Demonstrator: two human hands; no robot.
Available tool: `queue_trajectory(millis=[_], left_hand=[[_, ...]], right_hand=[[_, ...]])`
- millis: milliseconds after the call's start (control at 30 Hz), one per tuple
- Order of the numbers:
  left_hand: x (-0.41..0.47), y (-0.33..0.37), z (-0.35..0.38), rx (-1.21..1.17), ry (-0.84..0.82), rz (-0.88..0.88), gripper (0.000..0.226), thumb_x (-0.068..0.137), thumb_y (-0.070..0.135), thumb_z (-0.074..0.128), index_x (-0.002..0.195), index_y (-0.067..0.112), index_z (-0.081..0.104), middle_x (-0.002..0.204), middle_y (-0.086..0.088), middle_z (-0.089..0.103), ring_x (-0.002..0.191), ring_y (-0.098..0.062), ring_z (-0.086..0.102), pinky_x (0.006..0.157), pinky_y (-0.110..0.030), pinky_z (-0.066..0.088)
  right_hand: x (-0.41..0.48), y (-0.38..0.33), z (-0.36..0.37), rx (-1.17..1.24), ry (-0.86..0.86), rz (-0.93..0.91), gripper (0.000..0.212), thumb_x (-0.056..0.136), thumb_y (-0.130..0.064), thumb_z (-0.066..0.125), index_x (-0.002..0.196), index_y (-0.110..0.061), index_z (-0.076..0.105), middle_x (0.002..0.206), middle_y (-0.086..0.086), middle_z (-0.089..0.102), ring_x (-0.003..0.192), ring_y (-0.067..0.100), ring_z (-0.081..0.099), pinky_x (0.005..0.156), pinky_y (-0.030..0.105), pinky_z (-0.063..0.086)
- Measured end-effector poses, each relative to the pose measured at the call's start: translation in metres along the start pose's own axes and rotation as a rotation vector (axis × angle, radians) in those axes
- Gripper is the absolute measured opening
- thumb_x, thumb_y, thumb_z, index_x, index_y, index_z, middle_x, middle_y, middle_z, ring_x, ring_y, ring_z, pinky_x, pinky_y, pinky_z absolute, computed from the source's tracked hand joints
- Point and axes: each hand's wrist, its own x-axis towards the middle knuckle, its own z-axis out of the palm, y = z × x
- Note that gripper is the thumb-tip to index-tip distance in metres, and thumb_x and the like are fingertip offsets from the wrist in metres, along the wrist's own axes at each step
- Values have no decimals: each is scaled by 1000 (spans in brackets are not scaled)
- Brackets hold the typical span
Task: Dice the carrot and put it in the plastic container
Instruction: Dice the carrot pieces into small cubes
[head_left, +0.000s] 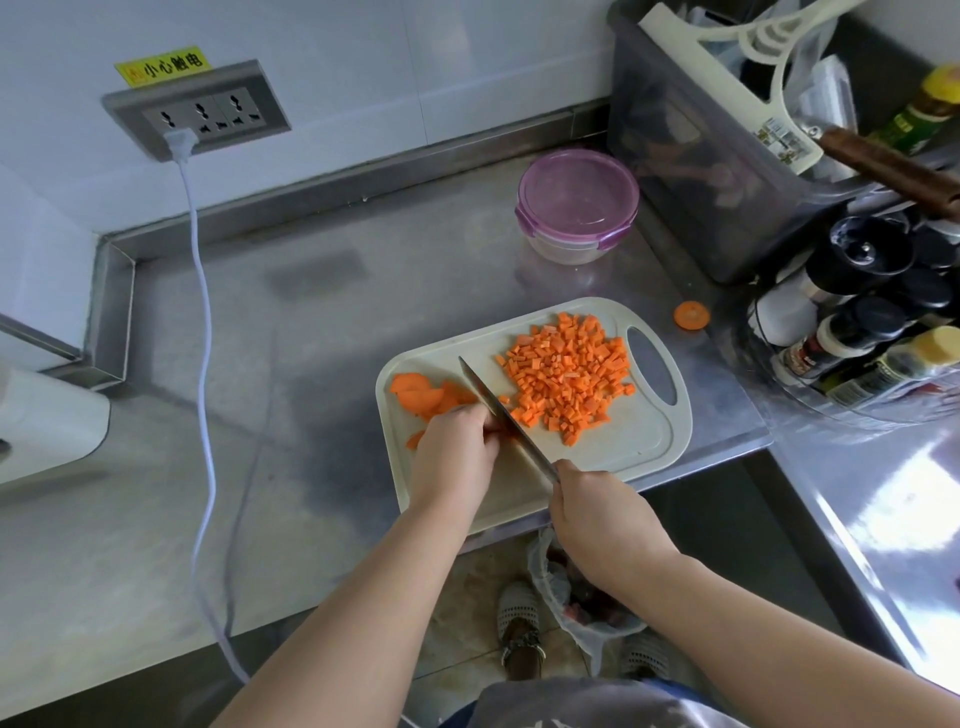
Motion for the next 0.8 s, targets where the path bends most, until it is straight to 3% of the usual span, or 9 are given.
queue_trajectory(millis=[233, 400, 600, 733, 800], left_hand=[[0, 2, -3, 43, -10, 13, 8, 89, 14, 60, 93, 12, 67, 94, -3, 69, 87, -20, 62, 65, -23, 36], [-1, 0, -2, -56, -4, 15, 8, 88, 16, 64, 95, 13, 67, 95, 2, 70, 89, -15, 64, 72, -25, 46], [4, -1, 8, -46, -26, -13, 13, 86, 20, 68, 97, 17, 64, 97, 2, 66, 89, -17, 63, 76, -34, 51], [17, 11, 13, -46, -4, 31, 20, 85, 16, 69, 104, 13, 65, 103, -2, 66, 91, -20, 62, 79, -30, 49], [23, 18, 14, -119, 0, 22, 23, 82, 13, 71, 104, 11, 64, 103, -2, 65, 90, -18, 63, 79, -26, 48]], right_hand=[[8, -5, 4, -83, -39, 3, 26, 97, -11, 39, 122, -9, 44, 93, 7, 60, 79, 26, 59, 67, 36, 52], [11, 1, -2, 126, 41, 35, 20, 100, -20, 35, 103, -13, 53, 89, 8, 64, 81, 28, 63, 74, 43, 54], [13, 13, -27, 159, 86, -30, 31, 100, -22, 38, 69, -24, 35, 69, 0, 47, 67, 25, 50, 61, 33, 37], [16, 30, -47, 72, 165, -45, 30, 102, -26, 37, 71, -25, 37, 62, -1, 44, 53, 17, 42, 47, 30, 30], [18, 40, -55, -38, 239, -71, 19, 102, -28, 37, 93, -23, 53, 62, -3, 44, 56, 19, 46, 47, 30, 31]])
